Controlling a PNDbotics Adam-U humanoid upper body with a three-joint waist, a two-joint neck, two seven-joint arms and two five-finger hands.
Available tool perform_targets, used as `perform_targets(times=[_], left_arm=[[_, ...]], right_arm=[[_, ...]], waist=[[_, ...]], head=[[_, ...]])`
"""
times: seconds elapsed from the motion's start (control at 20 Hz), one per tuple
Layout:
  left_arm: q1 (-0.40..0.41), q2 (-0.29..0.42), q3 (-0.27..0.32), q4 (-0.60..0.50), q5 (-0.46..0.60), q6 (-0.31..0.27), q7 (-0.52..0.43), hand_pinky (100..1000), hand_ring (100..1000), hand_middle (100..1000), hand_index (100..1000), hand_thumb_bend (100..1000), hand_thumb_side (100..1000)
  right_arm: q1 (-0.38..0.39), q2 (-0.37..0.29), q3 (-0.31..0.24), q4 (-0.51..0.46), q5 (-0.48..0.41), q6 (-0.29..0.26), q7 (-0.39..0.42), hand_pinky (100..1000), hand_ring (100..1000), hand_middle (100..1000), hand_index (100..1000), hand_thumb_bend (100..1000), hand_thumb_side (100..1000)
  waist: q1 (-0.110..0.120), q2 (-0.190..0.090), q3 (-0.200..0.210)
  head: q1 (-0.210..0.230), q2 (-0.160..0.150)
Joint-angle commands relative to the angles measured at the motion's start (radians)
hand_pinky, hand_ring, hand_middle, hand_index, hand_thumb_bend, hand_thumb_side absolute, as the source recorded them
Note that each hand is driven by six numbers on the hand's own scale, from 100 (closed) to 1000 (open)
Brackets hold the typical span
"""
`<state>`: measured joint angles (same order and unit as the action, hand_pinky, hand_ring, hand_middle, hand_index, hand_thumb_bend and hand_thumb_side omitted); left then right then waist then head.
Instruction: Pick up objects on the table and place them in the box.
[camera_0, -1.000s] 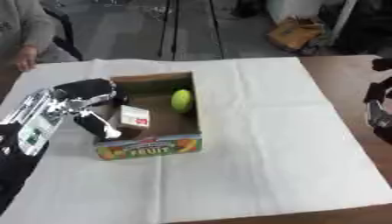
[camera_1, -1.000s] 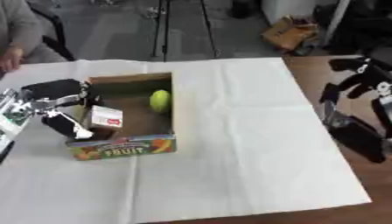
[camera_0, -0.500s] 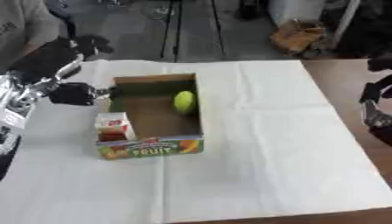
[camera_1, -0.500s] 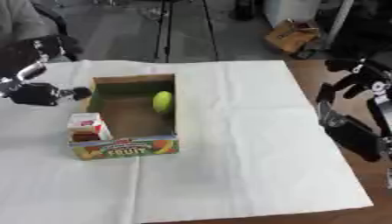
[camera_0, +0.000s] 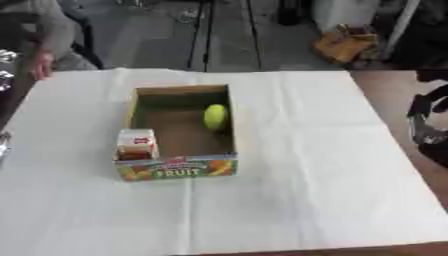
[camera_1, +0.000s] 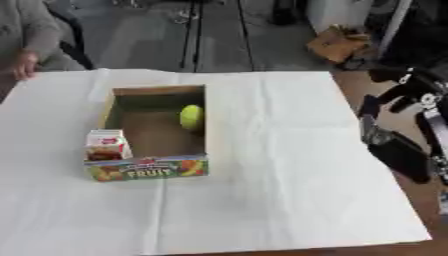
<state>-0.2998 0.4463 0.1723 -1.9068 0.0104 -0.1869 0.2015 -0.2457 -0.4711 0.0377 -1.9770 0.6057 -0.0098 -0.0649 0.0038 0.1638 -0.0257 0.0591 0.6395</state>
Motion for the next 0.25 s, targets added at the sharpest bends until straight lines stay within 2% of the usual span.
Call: perform_targets(times=[0.05, 0.25], left_arm=[[0.020, -0.015, 0.052, -0.045, 0.089, -0.009, -0.010, 632, 735, 789, 865, 612, 1000], [0.056, -0.049, 0.083, -0.059, 0.126, -0.006, -0.025, 626, 726, 780, 865, 611, 1000]], right_arm=[[-0.007, -0.011, -0.013, -0.007, 0.002, 0.001, -0.006, 513, 595, 720, 841, 100, 370], [-0.007, -0.010, -0.014, -0.007, 0.003, 0.003, -0.007, 513, 595, 720, 841, 100, 366]], waist=[[-0.001, -0.017, 0.002], [-0.005, -0.017, 0.007]], head=[[-0.007, 0.002], [-0.008, 0.002]])
